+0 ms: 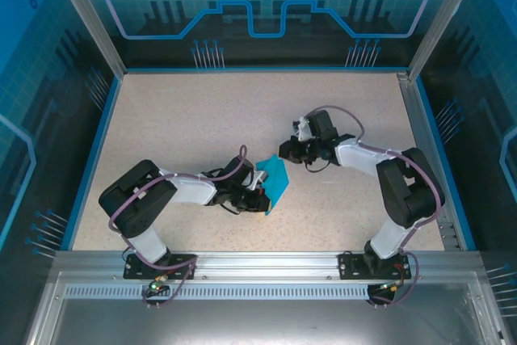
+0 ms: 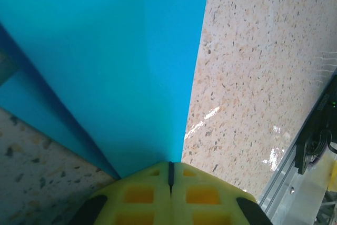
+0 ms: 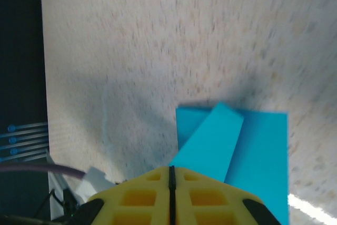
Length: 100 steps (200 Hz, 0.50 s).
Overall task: Fold a paper plane with a square sheet of paper (pick it up from the middle)
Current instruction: Fourth fold the wing at the center of the table.
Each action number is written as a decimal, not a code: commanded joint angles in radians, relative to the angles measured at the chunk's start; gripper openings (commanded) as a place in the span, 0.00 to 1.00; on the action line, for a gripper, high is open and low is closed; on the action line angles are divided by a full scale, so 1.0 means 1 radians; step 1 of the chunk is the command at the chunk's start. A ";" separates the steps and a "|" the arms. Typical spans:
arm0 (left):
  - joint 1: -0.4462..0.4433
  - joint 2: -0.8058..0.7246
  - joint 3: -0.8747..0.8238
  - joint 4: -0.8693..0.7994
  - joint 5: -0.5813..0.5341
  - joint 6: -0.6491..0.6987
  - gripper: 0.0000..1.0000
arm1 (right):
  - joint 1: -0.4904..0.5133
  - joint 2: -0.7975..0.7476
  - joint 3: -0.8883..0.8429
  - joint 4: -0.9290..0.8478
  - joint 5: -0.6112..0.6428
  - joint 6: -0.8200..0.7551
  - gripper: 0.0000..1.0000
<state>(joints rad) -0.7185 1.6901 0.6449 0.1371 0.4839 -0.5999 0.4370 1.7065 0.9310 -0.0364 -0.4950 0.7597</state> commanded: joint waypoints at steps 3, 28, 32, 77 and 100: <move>-0.007 0.046 -0.043 -0.210 -0.099 0.012 0.03 | 0.060 0.050 -0.023 0.051 -0.042 0.031 0.07; -0.008 0.044 -0.037 -0.209 -0.097 0.009 0.04 | 0.079 0.111 -0.012 0.075 -0.045 0.044 0.06; -0.008 0.042 -0.037 -0.210 -0.097 0.010 0.04 | 0.080 0.119 -0.008 0.068 -0.033 0.041 0.06; -0.007 0.017 -0.031 -0.213 -0.081 0.006 0.05 | 0.057 0.241 0.024 0.017 0.026 0.006 0.05; -0.008 -0.033 -0.009 -0.217 -0.046 -0.009 0.06 | 0.057 0.231 0.010 -0.009 0.070 -0.009 0.05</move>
<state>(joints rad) -0.7193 1.6775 0.6521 0.1081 0.4744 -0.6025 0.5034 1.9053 0.9424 -0.0002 -0.5213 0.7807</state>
